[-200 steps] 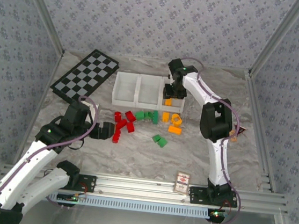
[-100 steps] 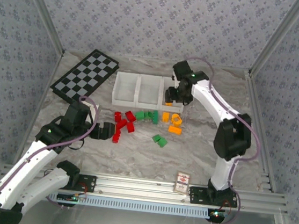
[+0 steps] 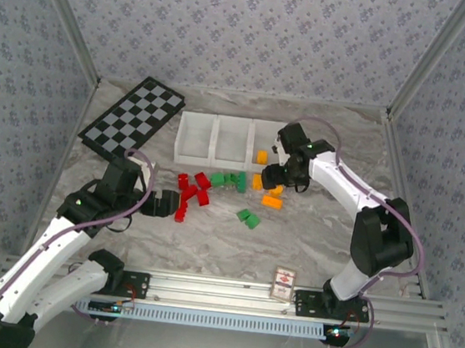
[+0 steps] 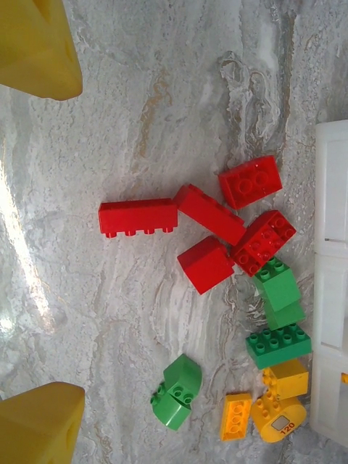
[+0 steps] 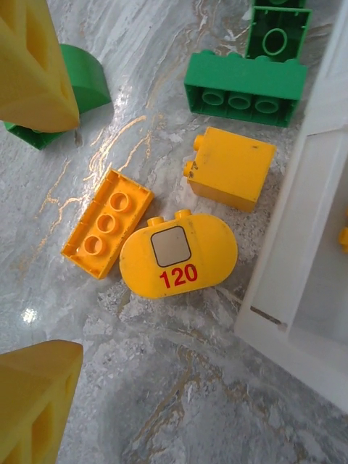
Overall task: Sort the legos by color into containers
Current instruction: Pick up the lego from the center of the table.
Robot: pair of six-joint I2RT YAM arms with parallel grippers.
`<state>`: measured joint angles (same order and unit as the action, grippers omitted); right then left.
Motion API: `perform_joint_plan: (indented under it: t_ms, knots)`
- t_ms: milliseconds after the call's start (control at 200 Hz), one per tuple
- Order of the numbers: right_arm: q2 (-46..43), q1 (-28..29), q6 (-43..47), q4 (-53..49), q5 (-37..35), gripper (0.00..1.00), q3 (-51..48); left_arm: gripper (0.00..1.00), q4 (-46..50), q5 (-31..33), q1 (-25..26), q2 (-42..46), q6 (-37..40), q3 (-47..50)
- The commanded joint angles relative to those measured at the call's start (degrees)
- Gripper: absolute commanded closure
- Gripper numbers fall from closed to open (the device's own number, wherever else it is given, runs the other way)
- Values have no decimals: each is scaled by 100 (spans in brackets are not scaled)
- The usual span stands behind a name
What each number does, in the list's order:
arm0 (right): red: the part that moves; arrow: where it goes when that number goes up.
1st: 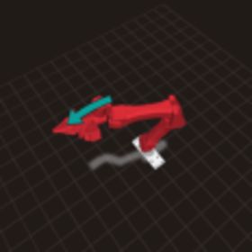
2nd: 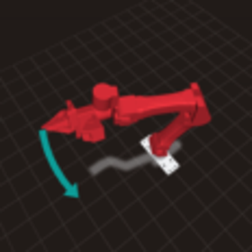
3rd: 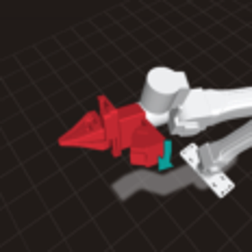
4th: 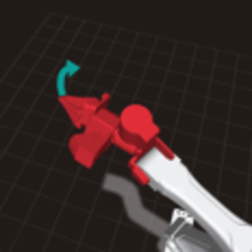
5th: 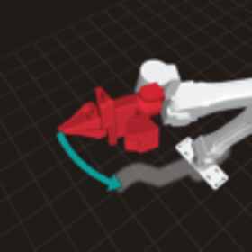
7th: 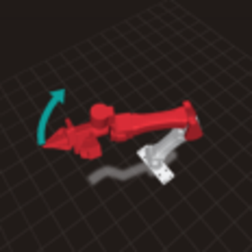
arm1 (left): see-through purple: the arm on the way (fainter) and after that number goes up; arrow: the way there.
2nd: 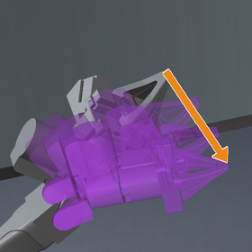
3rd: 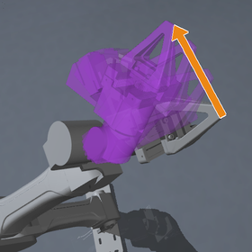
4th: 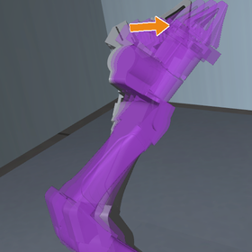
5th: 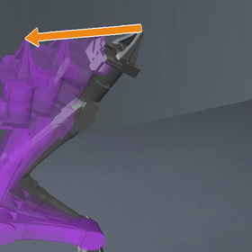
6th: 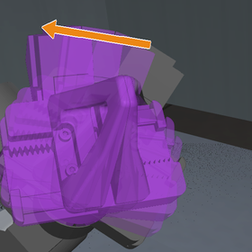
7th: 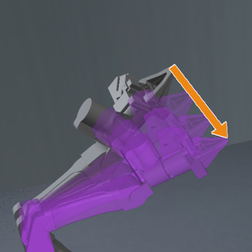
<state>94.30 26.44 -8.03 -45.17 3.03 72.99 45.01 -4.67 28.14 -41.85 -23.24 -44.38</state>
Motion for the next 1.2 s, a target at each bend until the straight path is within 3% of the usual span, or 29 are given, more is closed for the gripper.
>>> perform_joint_plan:
  t_ms: [0,605,1194]
  knots:
    - [153,-73,467,270,211,21,-110,0,-13,27,33,27,-39,35]
    - [1394,72,803,395,-735,27,226,0,5,49,84,27,-40,26]
    - [1747,173,804,310,-892,51,520,0,7,72,121,54,-41,27]
